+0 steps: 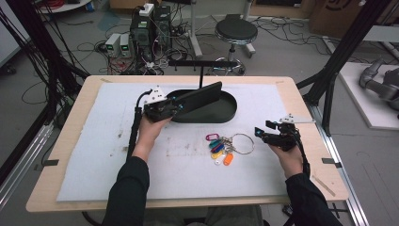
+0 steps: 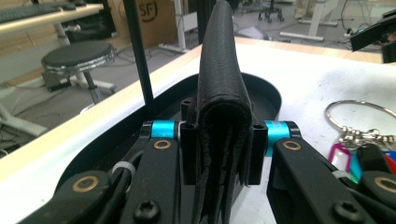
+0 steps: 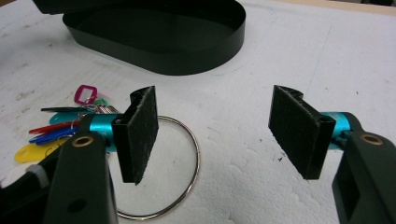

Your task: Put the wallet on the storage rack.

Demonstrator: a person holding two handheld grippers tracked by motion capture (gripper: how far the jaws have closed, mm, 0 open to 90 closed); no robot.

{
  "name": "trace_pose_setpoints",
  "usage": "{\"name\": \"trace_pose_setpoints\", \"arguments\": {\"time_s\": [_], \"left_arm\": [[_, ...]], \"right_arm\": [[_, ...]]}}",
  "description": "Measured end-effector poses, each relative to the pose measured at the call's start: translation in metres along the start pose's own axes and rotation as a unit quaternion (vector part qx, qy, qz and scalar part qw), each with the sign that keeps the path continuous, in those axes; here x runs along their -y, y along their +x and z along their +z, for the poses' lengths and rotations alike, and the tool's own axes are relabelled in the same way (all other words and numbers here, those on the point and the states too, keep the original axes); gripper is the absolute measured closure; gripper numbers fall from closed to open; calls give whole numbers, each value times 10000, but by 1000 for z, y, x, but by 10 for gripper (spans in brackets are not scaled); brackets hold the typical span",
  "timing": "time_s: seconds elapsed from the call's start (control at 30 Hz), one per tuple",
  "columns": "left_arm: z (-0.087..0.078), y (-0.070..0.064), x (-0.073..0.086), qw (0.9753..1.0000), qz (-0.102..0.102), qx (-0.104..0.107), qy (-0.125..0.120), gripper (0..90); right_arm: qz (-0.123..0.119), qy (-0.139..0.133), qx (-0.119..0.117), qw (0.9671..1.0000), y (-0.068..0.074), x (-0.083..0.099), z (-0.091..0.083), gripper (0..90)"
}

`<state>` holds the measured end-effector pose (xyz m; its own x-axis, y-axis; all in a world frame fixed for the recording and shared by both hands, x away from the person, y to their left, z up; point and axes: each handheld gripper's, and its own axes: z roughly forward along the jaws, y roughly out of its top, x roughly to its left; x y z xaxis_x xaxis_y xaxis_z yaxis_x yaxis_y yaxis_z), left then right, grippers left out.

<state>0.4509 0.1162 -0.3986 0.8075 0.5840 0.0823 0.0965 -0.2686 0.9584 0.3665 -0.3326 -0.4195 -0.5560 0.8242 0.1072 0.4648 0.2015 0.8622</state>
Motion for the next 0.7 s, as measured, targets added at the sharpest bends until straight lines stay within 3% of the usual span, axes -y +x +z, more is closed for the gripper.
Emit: {"name": "trace_pose_setpoints", "arguments": {"time_s": [0.17, 0.5, 0.7], "left_arm": [[12, 4, -2, 10000, -24, 12, 0, 741], [30, 9, 13, 9993, -368, 37, 27, 741], [35, 9, 16, 9993, -365, 30, 51, 740]], "right_arm": [[-1, 2, -4, 10000, 0, 0, -1, 336], [30, 11, -22, 10000, 0, 0, -1, 336], [-6, 10, -21, 10000, 0, 0, -1, 336]]}}
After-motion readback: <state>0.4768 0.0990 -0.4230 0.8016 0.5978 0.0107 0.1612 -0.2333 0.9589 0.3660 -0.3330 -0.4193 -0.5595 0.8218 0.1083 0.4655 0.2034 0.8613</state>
